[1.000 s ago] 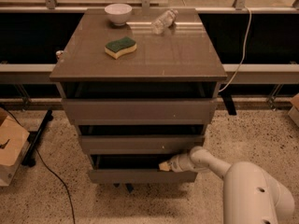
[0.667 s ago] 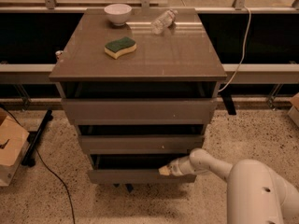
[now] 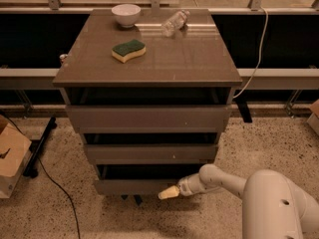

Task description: Open bottom drawer

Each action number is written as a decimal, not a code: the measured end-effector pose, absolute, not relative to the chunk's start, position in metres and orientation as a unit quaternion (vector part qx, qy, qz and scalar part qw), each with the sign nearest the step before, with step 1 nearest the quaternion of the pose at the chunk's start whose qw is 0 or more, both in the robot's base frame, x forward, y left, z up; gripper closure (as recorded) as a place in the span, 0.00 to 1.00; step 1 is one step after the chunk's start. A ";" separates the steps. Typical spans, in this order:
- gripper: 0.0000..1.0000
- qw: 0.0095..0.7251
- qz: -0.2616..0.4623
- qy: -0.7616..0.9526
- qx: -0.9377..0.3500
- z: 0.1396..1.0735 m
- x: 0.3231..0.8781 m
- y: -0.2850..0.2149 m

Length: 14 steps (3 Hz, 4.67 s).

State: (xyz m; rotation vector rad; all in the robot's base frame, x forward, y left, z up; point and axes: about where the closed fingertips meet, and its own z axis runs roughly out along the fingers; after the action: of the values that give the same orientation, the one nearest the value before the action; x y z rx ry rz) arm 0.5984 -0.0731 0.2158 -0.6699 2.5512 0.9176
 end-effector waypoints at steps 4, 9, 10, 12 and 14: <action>0.00 0.219 0.253 0.889 -0.314 0.259 0.601 -0.060; 0.19 0.210 0.225 0.894 -0.326 0.193 0.659 -0.091; 0.42 0.210 0.225 0.894 -0.326 0.196 0.659 -0.091; 0.69 0.183 0.225 0.904 -0.313 0.193 0.634 -0.097; 0.22 0.159 0.225 0.912 -0.305 0.193 0.615 -0.100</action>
Offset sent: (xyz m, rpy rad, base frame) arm -0.0054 -0.0005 0.0496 -0.0906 -0.1037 0.0363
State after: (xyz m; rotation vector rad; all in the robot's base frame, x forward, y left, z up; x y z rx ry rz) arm 0.6152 -0.1004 0.1930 -0.8711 2.6057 0.6433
